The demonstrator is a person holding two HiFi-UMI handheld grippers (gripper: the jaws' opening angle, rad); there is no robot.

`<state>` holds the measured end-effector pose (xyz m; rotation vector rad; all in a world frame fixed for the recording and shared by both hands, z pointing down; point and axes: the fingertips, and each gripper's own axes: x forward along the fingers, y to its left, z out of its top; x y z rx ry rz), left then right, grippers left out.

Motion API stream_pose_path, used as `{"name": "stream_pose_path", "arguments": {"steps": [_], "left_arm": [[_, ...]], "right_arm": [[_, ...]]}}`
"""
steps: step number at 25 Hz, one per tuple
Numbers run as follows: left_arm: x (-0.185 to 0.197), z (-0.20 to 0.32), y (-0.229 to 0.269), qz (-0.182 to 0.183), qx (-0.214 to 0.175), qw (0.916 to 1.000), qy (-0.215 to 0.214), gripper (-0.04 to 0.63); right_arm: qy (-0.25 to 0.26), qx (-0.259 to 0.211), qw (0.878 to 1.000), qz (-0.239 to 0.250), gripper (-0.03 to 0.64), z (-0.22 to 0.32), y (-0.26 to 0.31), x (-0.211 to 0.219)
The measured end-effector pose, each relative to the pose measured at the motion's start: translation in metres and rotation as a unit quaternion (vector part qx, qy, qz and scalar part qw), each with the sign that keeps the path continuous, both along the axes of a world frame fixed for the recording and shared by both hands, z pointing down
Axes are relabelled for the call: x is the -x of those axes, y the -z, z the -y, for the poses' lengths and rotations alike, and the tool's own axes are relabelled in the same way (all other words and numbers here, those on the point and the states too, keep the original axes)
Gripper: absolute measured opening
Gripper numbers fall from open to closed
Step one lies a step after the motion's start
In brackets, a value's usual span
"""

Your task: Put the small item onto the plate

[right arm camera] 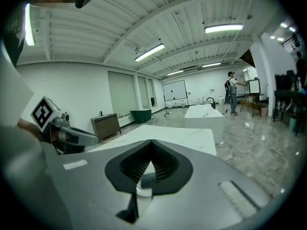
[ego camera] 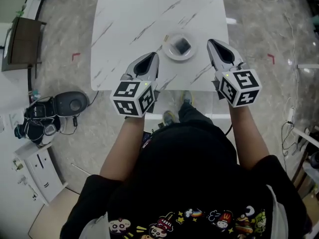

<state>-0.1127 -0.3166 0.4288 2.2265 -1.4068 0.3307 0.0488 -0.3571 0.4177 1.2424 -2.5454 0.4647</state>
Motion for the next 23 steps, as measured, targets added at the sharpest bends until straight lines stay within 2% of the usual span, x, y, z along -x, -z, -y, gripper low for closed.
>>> {"name": "stream_pose_path", "arguments": {"steps": [7,12,16,23], "left_arm": [[-0.001,-0.013,0.043,0.013,-0.049,0.9987,0.000,0.000],[0.011,-0.025,0.060,0.012,-0.087,0.9957,0.030,0.000],[0.018,-0.028,0.068,-0.015,-0.095,0.9942,0.049,0.000],[0.015,-0.030,0.063,-0.017,-0.094,0.9941,0.050,0.000]], "right_arm": [[-0.001,-0.017,1.000,-0.003,0.018,-0.036,0.036,-0.013],[-0.008,-0.033,0.999,-0.016,0.018,-0.048,0.045,-0.026],[-0.023,-0.020,0.999,-0.030,0.018,-0.044,0.027,-0.035],[-0.018,-0.028,0.999,-0.029,0.018,-0.042,0.029,-0.035]]}}
